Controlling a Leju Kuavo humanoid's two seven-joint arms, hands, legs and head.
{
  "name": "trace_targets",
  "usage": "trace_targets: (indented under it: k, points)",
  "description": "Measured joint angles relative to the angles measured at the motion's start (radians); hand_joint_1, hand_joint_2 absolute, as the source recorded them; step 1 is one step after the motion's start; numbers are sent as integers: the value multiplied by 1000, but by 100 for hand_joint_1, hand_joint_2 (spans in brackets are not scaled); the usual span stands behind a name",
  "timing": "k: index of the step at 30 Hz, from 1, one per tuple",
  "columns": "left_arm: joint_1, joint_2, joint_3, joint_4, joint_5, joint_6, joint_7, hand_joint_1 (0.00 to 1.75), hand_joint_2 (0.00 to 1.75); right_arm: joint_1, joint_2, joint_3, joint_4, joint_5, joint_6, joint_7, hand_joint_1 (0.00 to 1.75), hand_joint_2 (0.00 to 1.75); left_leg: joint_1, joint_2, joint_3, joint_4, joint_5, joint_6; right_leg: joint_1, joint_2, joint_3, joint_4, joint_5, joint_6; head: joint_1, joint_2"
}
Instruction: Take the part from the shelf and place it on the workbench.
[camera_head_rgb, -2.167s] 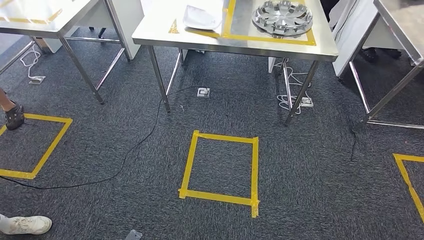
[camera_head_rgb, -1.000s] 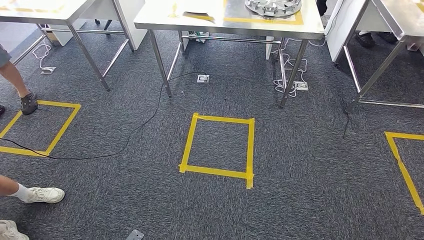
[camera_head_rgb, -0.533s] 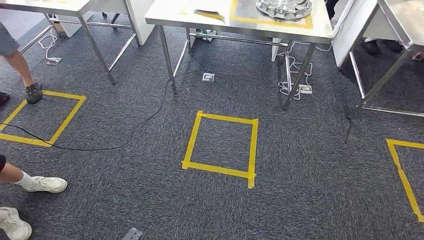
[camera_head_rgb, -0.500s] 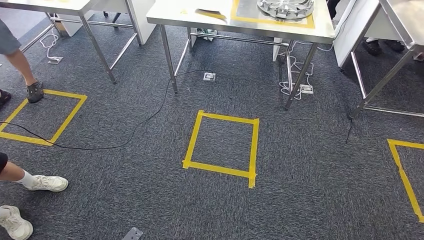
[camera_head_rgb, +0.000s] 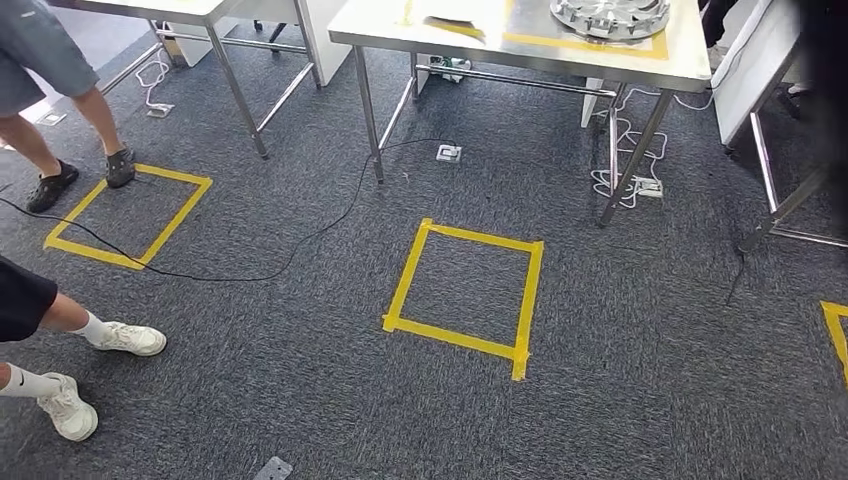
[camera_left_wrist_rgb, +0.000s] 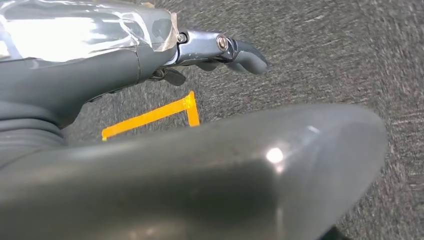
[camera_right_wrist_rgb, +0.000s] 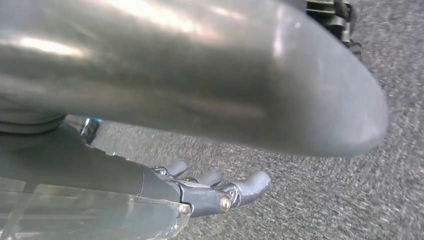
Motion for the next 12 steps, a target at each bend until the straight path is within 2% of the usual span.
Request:
trace_targets:
  k: [1, 2, 3, 4, 6, 7, 8, 9, 10, 12]
  points:
    - [0, 0, 0, 0, 0, 0, 0, 0, 0, 1, 0, 0, 0, 0, 0, 0, 0, 0, 1, 5, -28, 63, -25, -2, 2, -11, -2, 0, 0, 0, 0, 0]
    - [1, 0, 0, 0, 0, 0, 0, 0, 0, 2, 0, 0, 0, 0, 0, 0, 0, 0, 1, 7, -40, 95, -33, -3, 3, -21, -4, 0, 0, 0, 0, 0]
    - [2, 0, 0, 0, 0, 0, 1, 0, 0, 2, 0, 0, 0, 0, 0, 0, 0, 0, 0, 9, -34, 91, -23, -1, 5, -32, -5, 0, 0, 0, 0, 0]
    - [2, 0, 0, 0, 0, 0, 1, 0, 0, 1, 1, 0, 0, 0, 0, 0, 0, 0, 0, 15, -4, 40, 5, 3, 6, -42, -4, 0, 0, 0, 0, 0]
    - [0, 1, 0, 0, 0, 0, 2, 0, 0, -1, 2, 0, 0, 1, 0, 0, 0, 0, -9, 58, 82, -110, 61, 18, 11, -60, -1, 1, -1, 1, 0, 0]
    - [-2, 2, 0, 0, 0, 0, 2, 0, 0, -1, 3, 0, 0, 1, 0, 0, 0, 0, -15, 79, 112, -167, 77, 25, 14, -70, 0, 1, -2, 3, 0, 0]
    - [-5, 2, 0, 0, 0, 1, 2, 0, 0, -2, 3, 0, 0, 3, 0, 0, 0, 0, -21, 93, 125, -195, 81, 30, 17, -79, 0, 1, -2, 5, 0, 0]
    - [-6, 2, 0, 0, 0, 2, 2, 0, 0, -2, 4, 0, 0, 5, 0, 0, 0, 0, -25, 91, 125, -203, 79, 33, 19, -90, 0, 1, -2, 8, 0, 0]
    - [-5, 3, 0, 0, 0, 3, 2, 0, 0, -3, 4, 0, 0, 7, 0, 0, 0, 0, -25, 78, 123, -206, 82, 37, 20, -99, 2, -1, -2, 12, 0, 0]
    - [-2, 4, 0, 0, 1, 3, 2, 0, 0, -5, 4, 0, 0, 11, 0, 0, 0, 0, -23, 60, 125, -215, 89, 44, 18, -95, 3, 2, -6, 19, 1, 0]
